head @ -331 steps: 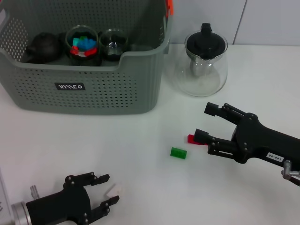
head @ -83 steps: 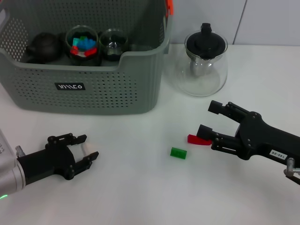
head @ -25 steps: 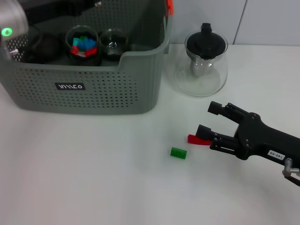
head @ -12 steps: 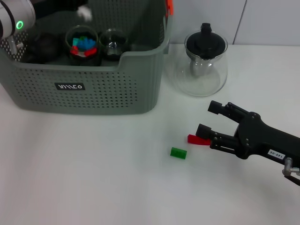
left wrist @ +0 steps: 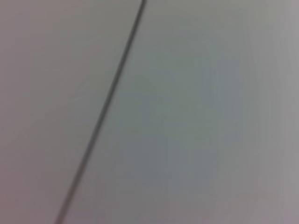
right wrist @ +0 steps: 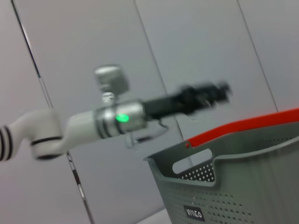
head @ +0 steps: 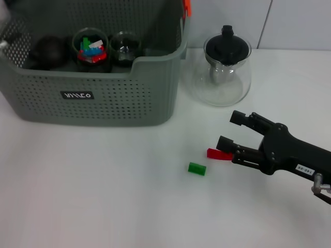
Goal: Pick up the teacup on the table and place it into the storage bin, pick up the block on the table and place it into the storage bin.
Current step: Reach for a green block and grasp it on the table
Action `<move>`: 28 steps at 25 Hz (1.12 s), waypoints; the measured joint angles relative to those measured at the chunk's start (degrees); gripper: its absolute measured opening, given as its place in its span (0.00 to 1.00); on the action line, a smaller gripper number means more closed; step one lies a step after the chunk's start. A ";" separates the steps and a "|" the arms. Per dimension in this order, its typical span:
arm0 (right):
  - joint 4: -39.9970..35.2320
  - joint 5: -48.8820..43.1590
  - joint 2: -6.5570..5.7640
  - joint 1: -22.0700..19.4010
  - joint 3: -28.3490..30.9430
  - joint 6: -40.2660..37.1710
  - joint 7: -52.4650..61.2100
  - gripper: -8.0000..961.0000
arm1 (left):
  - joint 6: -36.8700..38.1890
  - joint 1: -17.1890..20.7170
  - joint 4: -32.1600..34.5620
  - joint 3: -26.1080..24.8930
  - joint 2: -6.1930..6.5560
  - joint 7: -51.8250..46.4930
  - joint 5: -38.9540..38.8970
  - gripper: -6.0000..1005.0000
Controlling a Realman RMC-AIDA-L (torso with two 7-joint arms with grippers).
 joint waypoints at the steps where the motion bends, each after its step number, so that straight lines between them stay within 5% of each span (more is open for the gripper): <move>1: 0.00 0.01 -0.01 -0.01 0.01 0.12 0.00 0.92 | 7.48 1.07 -1.52 -2.75 0.10 1.81 -4.93 0.52; 5: 0.00 0.00 0.00 -0.08 0.02 0.32 -0.09 0.92 | 29.37 4.49 -8.55 -12.24 1.98 3.46 -10.51 0.52; 6: 0.00 -0.01 -0.01 -0.08 0.03 0.34 -0.08 0.92 | 29.37 4.49 -8.55 -12.24 1.98 3.46 -10.51 0.52; 13: 0.00 -0.10 -0.12 -0.36 0.02 -0.07 0.00 0.91 | 43.34 11.73 -10.65 -13.84 2.66 15.68 7.03 0.52; 18: -0.05 -0.40 -0.35 -0.51 -0.25 -0.16 0.00 0.91 | 43.25 14.30 -9.59 -14.01 1.29 28.74 21.48 0.52; 22: -3.26 -3.35 -0.99 -1.42 -0.64 -3.34 1.82 0.91 | 40.96 14.98 -9.99 -14.04 0.29 32.04 24.56 0.52; 28: -25.57 -17.76 -2.20 -2.48 -0.68 -6.99 25.52 0.90 | 41.18 14.71 -10.60 -14.16 0.01 34.16 24.55 0.52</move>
